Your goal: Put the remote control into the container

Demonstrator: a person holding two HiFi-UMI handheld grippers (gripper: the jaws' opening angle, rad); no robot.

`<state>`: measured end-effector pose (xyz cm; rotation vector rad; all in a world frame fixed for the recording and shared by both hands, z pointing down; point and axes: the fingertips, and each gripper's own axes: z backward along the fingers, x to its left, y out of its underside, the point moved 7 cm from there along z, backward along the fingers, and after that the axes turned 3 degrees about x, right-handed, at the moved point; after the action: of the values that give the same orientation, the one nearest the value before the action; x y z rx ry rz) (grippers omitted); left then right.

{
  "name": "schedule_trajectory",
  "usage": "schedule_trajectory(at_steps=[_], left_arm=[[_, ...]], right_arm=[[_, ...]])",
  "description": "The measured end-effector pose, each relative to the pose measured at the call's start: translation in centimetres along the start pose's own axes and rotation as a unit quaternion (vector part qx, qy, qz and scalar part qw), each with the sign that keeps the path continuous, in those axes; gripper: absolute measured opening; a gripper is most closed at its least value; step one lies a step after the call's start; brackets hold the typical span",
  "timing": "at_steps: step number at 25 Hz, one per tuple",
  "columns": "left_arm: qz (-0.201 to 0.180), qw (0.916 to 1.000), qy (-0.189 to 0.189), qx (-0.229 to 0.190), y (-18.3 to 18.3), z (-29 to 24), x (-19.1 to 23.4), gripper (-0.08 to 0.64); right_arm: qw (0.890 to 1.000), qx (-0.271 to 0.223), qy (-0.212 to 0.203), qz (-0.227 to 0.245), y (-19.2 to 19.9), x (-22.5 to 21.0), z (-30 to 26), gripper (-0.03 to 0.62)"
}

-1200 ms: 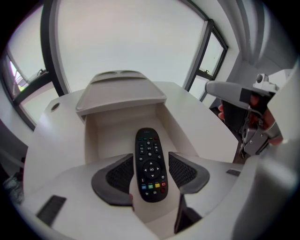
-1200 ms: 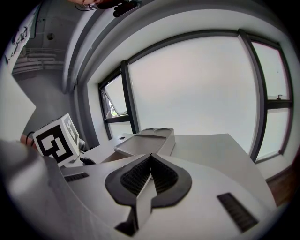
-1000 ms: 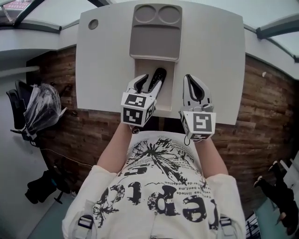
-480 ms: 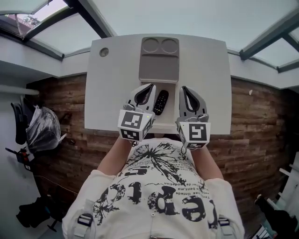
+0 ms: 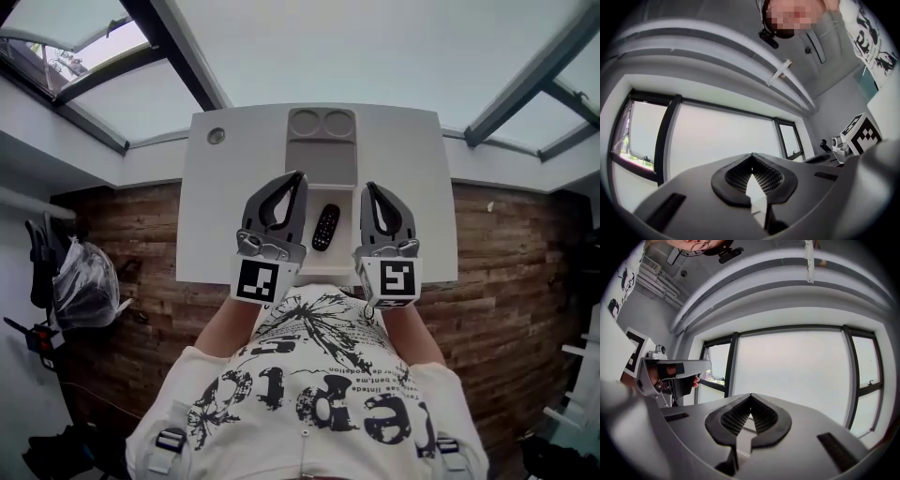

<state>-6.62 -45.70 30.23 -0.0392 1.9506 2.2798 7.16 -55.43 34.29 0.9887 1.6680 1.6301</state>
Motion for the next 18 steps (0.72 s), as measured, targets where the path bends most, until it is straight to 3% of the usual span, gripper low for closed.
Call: schedule_trajectory(at_steps=[4, 18], left_arm=[[-0.025, 0.9996, 0.001, -0.012, -0.8, 0.5, 0.1, 0.009], [0.006, 0.9973, 0.050, 0.053, 1.0, -0.1, -0.2, 0.009]], right_arm=[[1.000, -0.013, 0.006, -0.001, -0.6, 0.6, 0.5, 0.002], [1.000, -0.004, 0.007, 0.009, -0.2, 1.5, 1.2, 0.002]])
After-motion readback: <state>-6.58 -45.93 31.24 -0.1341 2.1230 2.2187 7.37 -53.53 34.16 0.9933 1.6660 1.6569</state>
